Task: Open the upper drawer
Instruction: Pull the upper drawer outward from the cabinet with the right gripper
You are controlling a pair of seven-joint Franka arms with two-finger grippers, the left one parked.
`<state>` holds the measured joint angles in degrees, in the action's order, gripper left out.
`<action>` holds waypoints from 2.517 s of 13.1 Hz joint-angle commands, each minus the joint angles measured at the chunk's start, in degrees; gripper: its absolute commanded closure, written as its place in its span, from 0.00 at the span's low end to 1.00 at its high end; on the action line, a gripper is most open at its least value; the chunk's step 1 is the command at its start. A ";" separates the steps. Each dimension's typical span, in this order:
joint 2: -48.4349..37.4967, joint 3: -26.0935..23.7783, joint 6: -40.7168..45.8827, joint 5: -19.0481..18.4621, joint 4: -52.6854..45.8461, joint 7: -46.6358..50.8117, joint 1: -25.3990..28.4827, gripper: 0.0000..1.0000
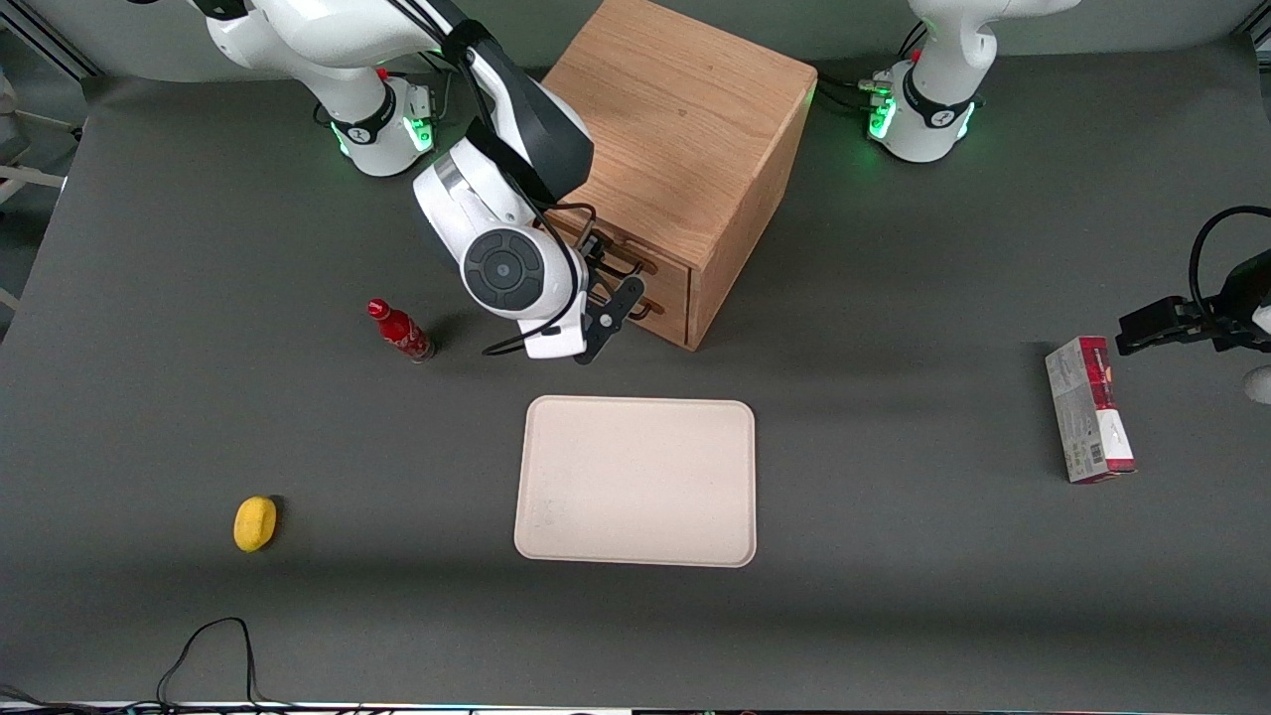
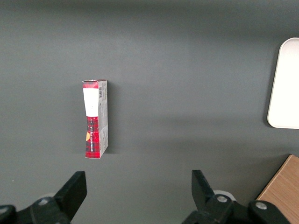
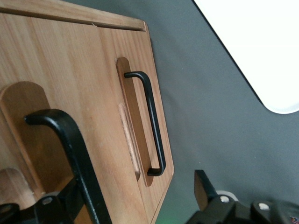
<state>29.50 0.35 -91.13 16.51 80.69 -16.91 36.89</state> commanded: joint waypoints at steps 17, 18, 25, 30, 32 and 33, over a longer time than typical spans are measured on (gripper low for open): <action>5.83 1.23 -1.25 0.46 -7.82 -5.41 -10.07 0.00; 5.83 1.23 -1.16 0.46 -8.17 -5.50 -10.86 0.00; 8.46 1.23 -1.60 0.37 -12.74 -7.17 -13.51 0.00; 10.40 1.14 -4.14 0.54 -15.29 -7.70 -16.14 0.00; 10.49 1.14 -5.63 0.54 -15.30 -7.70 -16.32 0.00; 10.58 1.14 -6.34 0.54 -15.21 -7.70 -16.41 0.00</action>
<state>38.34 1.69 -96.23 16.50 68.02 -23.43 20.89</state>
